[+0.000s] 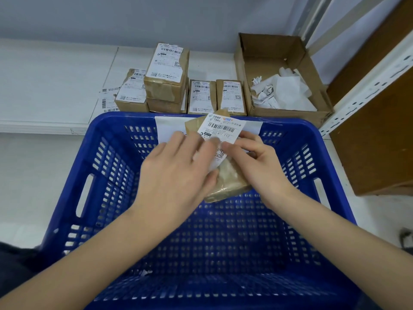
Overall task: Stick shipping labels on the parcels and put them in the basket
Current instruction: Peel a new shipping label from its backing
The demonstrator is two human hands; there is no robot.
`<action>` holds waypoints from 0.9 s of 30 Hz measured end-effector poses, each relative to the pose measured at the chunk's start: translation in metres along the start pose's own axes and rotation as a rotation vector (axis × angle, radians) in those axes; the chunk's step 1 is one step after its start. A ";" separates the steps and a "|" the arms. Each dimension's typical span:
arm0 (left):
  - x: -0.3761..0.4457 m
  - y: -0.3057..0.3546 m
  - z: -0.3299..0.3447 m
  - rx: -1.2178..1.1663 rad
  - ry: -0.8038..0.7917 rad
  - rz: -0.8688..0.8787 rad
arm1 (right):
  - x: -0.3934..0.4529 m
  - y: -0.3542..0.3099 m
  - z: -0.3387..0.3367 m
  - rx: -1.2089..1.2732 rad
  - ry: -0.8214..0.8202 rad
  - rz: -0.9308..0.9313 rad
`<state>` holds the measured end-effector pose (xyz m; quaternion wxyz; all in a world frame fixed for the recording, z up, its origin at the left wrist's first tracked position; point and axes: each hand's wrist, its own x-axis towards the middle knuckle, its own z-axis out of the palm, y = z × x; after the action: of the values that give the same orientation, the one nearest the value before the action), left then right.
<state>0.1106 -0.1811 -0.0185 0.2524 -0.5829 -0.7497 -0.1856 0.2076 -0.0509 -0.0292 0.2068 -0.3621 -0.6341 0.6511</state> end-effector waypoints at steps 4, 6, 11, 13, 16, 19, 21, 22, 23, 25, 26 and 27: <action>0.004 -0.012 -0.003 -0.040 -0.147 -0.151 | 0.003 0.001 0.000 -0.030 -0.003 0.030; 0.006 -0.011 -0.006 -0.056 -0.182 -0.170 | 0.005 0.001 -0.001 -0.022 0.010 0.050; 0.018 -0.014 -0.019 -0.619 -0.475 -0.775 | 0.010 -0.006 -0.013 -0.039 0.032 0.037; 0.026 -0.029 -0.010 -0.840 -0.561 -1.041 | 0.006 -0.008 -0.010 -0.065 -0.022 0.003; 0.030 -0.038 0.000 -0.950 -0.679 -1.161 | -0.001 -0.003 -0.004 -0.125 -0.086 -0.034; 0.027 -0.040 0.001 -0.993 -0.705 -1.171 | -0.001 0.000 -0.006 -0.183 -0.097 -0.072; 0.028 -0.043 -0.002 -1.025 -0.711 -1.186 | -0.001 -0.001 -0.009 -0.201 -0.118 -0.114; 0.028 -0.044 -0.003 -1.038 -0.718 -1.182 | -0.001 -0.001 -0.010 -0.211 -0.141 -0.135; 0.028 -0.045 -0.004 -1.049 -0.724 -1.175 | -0.001 -0.002 -0.011 -0.231 -0.173 -0.160; 0.029 -0.047 -0.007 -1.068 -0.734 -1.156 | 0.000 -0.003 -0.015 -0.289 -0.223 -0.232; 0.029 -0.049 -0.009 -1.083 -0.734 -1.149 | 0.001 -0.003 -0.018 -0.327 -0.236 -0.272; 0.030 -0.050 -0.010 -1.102 -0.731 -1.145 | 0.002 -0.003 -0.021 -0.374 -0.241 -0.308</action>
<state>0.0582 -0.1765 0.0081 -0.4534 -0.1786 -0.7649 -0.4213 0.2210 -0.0354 -0.0256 0.1559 -0.2134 -0.8110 0.5220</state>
